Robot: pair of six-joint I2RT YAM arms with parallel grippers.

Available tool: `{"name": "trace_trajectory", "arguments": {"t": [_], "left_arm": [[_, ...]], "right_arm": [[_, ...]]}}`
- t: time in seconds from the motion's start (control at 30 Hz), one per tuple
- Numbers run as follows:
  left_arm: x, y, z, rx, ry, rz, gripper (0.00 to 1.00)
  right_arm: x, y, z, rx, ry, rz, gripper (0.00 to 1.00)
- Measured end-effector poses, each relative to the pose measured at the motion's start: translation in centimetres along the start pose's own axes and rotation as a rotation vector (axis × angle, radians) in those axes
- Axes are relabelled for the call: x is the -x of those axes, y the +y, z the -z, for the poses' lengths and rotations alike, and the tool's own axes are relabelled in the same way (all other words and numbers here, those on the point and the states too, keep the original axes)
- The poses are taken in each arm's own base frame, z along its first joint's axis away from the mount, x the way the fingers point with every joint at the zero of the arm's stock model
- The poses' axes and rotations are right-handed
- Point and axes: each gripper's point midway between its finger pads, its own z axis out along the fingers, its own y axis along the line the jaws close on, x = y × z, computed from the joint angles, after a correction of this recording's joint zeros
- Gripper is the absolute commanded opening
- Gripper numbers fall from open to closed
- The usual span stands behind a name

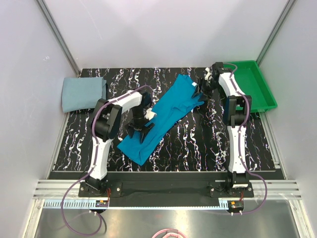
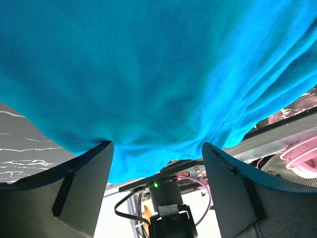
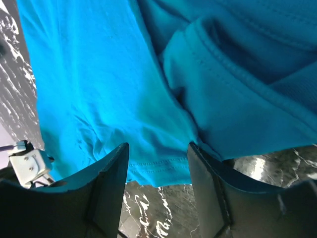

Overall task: Fold and stack the t-shirts
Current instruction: Fold the tshirt

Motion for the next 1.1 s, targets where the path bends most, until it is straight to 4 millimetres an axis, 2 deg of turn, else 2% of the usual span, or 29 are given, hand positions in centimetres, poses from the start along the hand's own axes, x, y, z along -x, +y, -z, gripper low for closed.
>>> {"name": "trace_trajectory", "arguments": {"t": [0.1,0.2,0.43,0.63,1.1], "left_arm": [[0.3,-0.4,0.0,0.004,0.006,-0.012,0.79],[0.4,-1.5,-0.3,0.013,0.021,-0.043,0.79],[0.1,-5.7,-1.6,0.020,0.072,-0.152,0.79],[0.1,-8.5,-2.4,0.023,0.124,-0.211,0.79],[2.9,-13.8,-3.1,0.072,0.117,-0.358,0.80]], "right_arm": [[0.0,-0.2,0.1,-0.023,0.002,0.006,0.60],[1.0,-0.3,0.0,-0.034,-0.018,0.018,0.61],[4.1,0.3,-0.8,-0.035,-0.110,0.079,0.63],[5.8,2.1,-2.0,-0.017,-0.179,0.144,0.65],[7.8,5.2,-3.9,0.016,-0.274,0.242,0.67]]}}
